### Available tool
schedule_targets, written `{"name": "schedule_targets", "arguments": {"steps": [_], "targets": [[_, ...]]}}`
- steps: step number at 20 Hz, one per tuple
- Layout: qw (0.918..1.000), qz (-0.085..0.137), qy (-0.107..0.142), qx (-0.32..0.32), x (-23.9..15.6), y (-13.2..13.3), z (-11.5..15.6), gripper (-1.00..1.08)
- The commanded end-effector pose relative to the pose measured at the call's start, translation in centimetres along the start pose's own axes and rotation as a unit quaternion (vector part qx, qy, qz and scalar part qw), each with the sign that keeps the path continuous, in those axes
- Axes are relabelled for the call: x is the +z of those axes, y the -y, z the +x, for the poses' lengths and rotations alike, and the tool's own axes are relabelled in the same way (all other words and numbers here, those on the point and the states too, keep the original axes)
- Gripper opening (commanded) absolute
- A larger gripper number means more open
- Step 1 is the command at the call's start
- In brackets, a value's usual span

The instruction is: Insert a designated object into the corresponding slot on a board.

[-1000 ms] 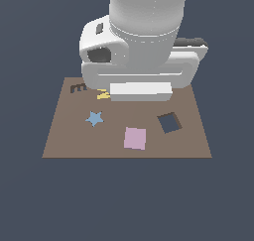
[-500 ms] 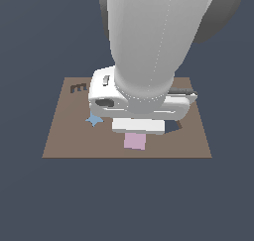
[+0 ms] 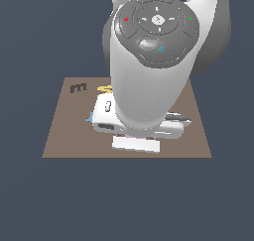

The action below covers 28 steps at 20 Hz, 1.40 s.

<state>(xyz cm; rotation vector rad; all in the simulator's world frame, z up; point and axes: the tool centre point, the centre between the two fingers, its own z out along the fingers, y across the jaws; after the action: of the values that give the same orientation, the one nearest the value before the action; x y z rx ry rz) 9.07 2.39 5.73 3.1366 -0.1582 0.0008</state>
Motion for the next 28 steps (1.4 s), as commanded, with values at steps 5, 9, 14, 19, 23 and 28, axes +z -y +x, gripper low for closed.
{"name": "schedule_targets", "arguments": {"steps": [5, 9, 14, 19, 23, 28], "targets": [[1.0, 0.0, 0.0, 0.005, 0.7, 0.1, 0.6, 1.0], [1.0, 0.0, 0.001, 0.005, 0.9, 0.0, 0.6, 1.0], [1.0, 0.0, 0.0, 0.005, 2.4, 0.1, 0.6, 1.0], [1.0, 0.0, 0.0, 0.005, 2.7, 0.0, 0.7, -1.0], [1.0, 0.0, 0.0, 0.005, 2.7, 0.0, 0.7, -1.0], [1.0, 0.001, 0.0, 0.005, 2.7, 0.1, 0.7, -1.0]]}}
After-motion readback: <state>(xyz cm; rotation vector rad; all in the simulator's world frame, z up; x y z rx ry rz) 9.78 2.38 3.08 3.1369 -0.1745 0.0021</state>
